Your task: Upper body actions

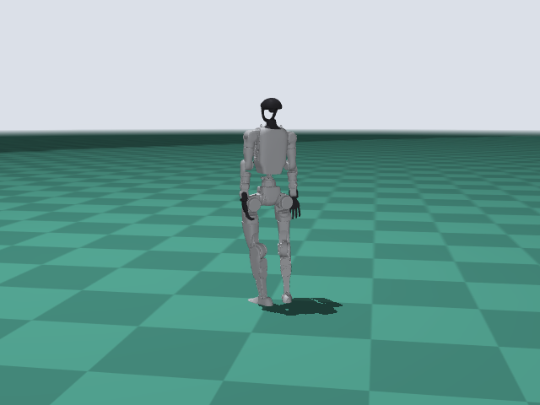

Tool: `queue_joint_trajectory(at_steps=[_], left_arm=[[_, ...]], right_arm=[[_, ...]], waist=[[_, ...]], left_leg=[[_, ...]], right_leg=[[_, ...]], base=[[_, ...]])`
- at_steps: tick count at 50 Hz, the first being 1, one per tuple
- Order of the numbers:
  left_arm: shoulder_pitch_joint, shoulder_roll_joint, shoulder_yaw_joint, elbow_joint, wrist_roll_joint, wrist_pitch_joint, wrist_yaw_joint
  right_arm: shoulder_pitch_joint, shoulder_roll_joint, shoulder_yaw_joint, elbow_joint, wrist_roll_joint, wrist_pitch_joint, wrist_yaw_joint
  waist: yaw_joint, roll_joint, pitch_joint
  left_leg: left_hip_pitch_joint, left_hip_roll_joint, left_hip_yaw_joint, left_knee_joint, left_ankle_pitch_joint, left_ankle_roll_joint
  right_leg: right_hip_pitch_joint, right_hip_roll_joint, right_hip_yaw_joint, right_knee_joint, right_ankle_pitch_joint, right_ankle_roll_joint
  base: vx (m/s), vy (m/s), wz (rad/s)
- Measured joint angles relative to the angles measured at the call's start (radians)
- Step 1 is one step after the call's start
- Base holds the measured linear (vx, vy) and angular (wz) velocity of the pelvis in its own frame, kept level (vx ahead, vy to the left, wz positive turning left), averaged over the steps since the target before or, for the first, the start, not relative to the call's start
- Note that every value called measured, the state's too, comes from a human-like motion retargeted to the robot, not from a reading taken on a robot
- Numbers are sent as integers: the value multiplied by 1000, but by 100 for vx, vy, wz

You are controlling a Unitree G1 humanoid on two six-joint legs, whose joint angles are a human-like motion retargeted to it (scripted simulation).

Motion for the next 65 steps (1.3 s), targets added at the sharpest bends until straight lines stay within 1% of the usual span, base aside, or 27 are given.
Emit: queue_joint_trajectory(at_steps=[4, 8, 11, 15, 17, 20, 23, 24, 25, 28, 30, 33, 35, 38, 43, 47, 53, 60, 63, 65], left_arm=[[11, 17, 27, 11, -11, 4, 10], [26, 38, 59, 36, -26, 14, 13], [38, 61, 92, 55, -23, 27, 3], [57, 99, 112, 65, -17, 39, 0], [64, 119, 119, 67, -9, 46, 1], [71, 142, 135, 66, 5, 54, 1], [75, 150, 160, 60, 4, 59, 1], [76, 150, 170, 58, -2, 59, 2], [78, 149, 179, 55, -9, 60, 4], [69, 128, 200, 53, -50, 61, 25], [61, 104, 207, 53, -97, 52, 43], [60, 81, 198, 52, -160, 34, 16], [59, 68, 181, 54, -166, 35, -18], [53, 54, 140, 60, -126, 37, -27], [40, 44, 64, 45, -41, 18, -8], [30, 44, 36, 29, 17, 6, -7], [4, 53, 46, 19, -19, 14, -10], [28, 67, 117, -53, -73, 11, -45], [61, 71, 155, -71, -79, -11, -35], [89, 71, 182, -69, -91, -9, -13]], right_arm=[[-9, 1, 19, -33, -14, -19, 7], [-20, 4, 33, -75, -33, -29, 6], [-29, 8, 48, -93, -31, -37, -7], [-28, 12, 56, -103, -38, -45, -25], [-20, 11, 56, -94, -40, -52, -41], [-2, 8, 52, -61, -42, -56, -62], [14, 4, 45, -3, -47, -47, -75], [18, 2, 44, 18, -47, -42, -75], [22, -1, 43, 38, -46, -36, -73], [19, -6, 29, 77, -47, -14, -58], [11, -9, 25, 79, -41, -16, -54], [-2, -5, 35, 54, -29, -31, -55], [-4, 2, 32, 29, -24, -44, -50], [2, 15, 28, -11, -1, -72, -30], [0, 29, 34, -51, 24, -111, 12], [-15, 31, 47, -39, 20, -135, 43], [-15, 20, 31, 0, 2, -95, 13], [7, -5, 1, 73, 21, -36, -36], [21, -11, -10, 93, 56, -24, -50], [28, -9, -14, 95, 96, -19, -47]], waist=[[8, -6, 26], [9, 6, 36], [22, 21, 32], [-2, 29, 37], [-10, 21, 36], [-17, -1, 29], [-6, -23, 14], [6, -33, 5], [21, -44, -6], [63, -47, -16], [64, -41, -11], [33, -33, -1], [11, -26, -8], [0, -22, -17], [13, -21, -24], [10, -15, -32], [-2, -9, -39], [9, -4, -30], [19, 1, -26], [22, 4, -25]], left_leg=[[12, -15, 27, -8, -7, 20], [4, -8, 64, -14, -13, 34], [-12, 16, 108, -17, -15, 37], [-29, 33, 108, -13, -14, 44], [-34, 29, 102, -10, -15, 48], [-34, 6, 87, -8, -16, 54], [-27, -18, 77, -10, -20, 56], [-28, -27, 83, -10, -22, 56], [-30, -37, 92, -10, -24, 55], [-32, -38, 109, -10, -29, 55], [-30, -32, 109, -8, -31, 55], [-22, -29, 110, -9, -30, 57], [-23, -24, 106, -9, -29, 56], [-21, -22, 106, -8, -30, 54], [-11, -17, 124, -7, -36, 48], [-12, -10, 133, -7, -38, 42], [-19, 5, 139, -12, -32, 31], [-16, 18, 135, -3, -35, 16], [-11, 27, 137, 9, -42, 8], [-12, 34, 138, 25, -49, 2]], right_leg=[[-22, -25, 4, 34, 23, 12], [-80, -36, 26, 103, 62, 24], [-137, -26, 31, 193, 33, 7], [-148, 29, 73, 265, -21, 6], [-137, 55, 112, 260, -38, 12], [-109, 80, 157, 195, -50, 2], [-82, 91, 144, 105, -51, -60], [-67, 76, 89, 77, -45, -56], [-50, 52, 15, 48, -33, -39], [-64, 66, 101, 38, -14, -21], [-64, 60, 74, 37, -6, -20], [-61, 74, 87, 42, -12, -37], [-67, 78, 103, 48, -14, -36], [-62, 80, 89, 40, -7, -39], [-59, 89, 109, 28, 3, -44], [-67, 97, 123, 29, 5, -50], [-80, 106, 131, 36, -4, -56], [-70, 115, 130, 28, -9, -69], [-61, 122, 138, 25, -13, -76], [-54, 126, 141, 22, -16, -82]], base=[[5, 14, -36], [2, 21, -54], [-4, 10, -79], [0, 7, -11], [1, 0, 10], [5, 3, 30], [9, 4, 17], [10, 3, -20], [8, 3, -35], [2, 1, -36], [-3, -1, -2], [0, 0, 0], [0, 0, 0], [0, 0, 0], [-1, -3, -21], [-4, -6, -20], [-5, -7, -4], [-4, -9, -4], [-3, -11, -4], [-2, -10, 8]])
